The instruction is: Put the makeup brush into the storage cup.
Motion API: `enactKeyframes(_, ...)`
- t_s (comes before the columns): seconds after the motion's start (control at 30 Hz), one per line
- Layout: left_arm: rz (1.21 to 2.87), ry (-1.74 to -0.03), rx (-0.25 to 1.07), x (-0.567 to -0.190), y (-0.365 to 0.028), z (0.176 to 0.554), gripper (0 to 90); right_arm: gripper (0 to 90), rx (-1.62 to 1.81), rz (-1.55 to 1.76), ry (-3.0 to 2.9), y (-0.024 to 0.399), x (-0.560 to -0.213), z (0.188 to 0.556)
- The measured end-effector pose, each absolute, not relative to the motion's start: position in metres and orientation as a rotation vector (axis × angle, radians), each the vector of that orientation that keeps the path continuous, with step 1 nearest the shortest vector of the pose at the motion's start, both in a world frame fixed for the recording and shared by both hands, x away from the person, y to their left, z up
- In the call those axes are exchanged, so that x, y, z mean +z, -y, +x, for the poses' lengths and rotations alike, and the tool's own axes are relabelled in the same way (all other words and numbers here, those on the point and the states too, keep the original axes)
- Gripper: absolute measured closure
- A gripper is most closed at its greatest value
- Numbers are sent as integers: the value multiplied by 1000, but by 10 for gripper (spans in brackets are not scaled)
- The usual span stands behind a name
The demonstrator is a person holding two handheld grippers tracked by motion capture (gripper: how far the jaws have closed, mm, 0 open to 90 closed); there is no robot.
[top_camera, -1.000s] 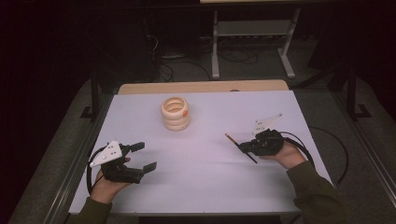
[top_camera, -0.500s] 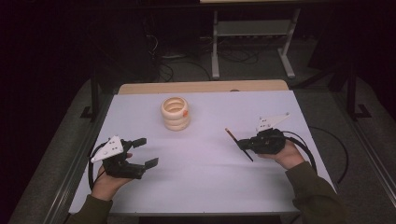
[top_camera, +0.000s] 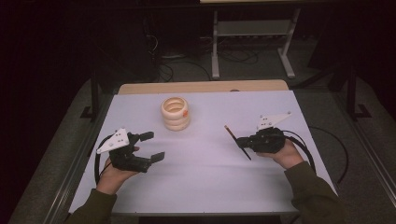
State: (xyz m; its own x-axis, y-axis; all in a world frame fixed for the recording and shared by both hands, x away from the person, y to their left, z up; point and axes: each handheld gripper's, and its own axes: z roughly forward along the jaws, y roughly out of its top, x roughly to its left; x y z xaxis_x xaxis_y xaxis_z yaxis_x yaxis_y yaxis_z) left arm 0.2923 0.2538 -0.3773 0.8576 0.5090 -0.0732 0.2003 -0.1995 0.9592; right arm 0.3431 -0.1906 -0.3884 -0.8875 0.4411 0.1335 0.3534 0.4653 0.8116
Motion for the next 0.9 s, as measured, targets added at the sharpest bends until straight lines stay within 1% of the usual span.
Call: enactKeyframes(0.9,1784,-447,252,-361,-213,314,131,824,1532,679,-2545,184,-380,340)
